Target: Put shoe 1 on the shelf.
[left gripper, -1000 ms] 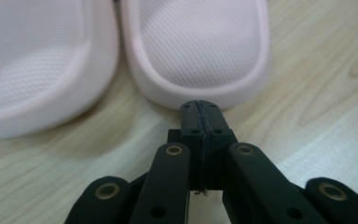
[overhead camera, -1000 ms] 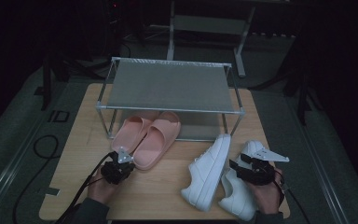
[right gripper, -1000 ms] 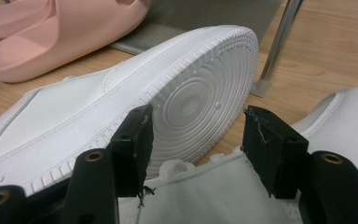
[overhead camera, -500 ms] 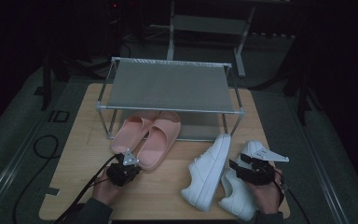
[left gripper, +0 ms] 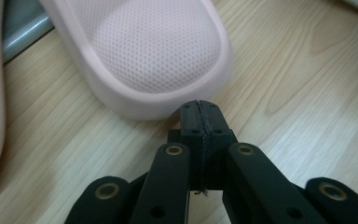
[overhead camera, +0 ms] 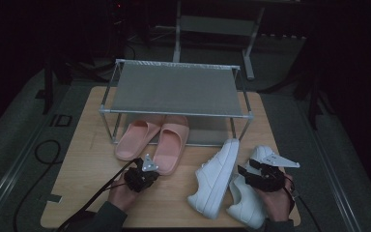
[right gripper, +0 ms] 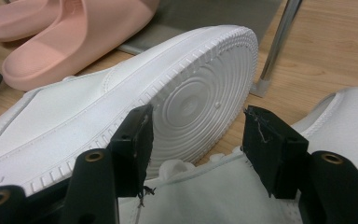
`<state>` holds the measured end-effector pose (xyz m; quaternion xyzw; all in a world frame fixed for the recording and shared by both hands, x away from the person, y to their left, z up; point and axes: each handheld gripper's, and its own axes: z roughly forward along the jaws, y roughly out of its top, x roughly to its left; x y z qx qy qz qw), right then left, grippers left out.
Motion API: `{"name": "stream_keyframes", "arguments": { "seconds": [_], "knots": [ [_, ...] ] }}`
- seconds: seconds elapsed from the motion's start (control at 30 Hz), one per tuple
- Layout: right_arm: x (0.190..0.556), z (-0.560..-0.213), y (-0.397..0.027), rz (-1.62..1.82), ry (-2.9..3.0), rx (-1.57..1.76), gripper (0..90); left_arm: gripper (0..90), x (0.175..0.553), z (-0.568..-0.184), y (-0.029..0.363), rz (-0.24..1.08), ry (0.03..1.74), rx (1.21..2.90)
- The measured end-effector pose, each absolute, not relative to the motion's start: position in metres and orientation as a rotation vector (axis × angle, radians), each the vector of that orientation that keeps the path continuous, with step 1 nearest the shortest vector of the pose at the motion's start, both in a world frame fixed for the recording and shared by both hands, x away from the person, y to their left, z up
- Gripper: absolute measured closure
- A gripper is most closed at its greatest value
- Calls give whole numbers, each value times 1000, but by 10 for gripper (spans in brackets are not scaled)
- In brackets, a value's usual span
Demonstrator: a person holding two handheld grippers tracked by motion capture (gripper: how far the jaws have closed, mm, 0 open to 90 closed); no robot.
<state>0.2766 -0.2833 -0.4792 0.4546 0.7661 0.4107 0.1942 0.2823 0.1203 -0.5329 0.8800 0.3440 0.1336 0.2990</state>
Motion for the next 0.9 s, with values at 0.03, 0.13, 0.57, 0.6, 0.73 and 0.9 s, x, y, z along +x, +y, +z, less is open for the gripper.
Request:
{"name": "stream_keyframes", "arguments": {
  "seconds": [0.03,0.13,0.57,0.6,0.73,0.9],
  "knots": [
    [277,-479,-283,1151,2149,1274,424,895,284,-529,113,328,900,2314],
    [277,-479,-283,1150,2151,1272,424,895,286,-524,104,319,881,2303],
    [276,-479,-283,1152,2148,1275,423,895,279,-525,102,325,832,2351],
    [276,-479,-283,1152,2148,1274,423,896,278,-526,103,321,834,2355],
    [276,-479,-284,1152,2148,1275,423,896,277,-534,110,315,853,2376],
    [276,-479,-283,1150,2149,1272,424,896,283,-539,109,307,866,2380]
  ]
}}
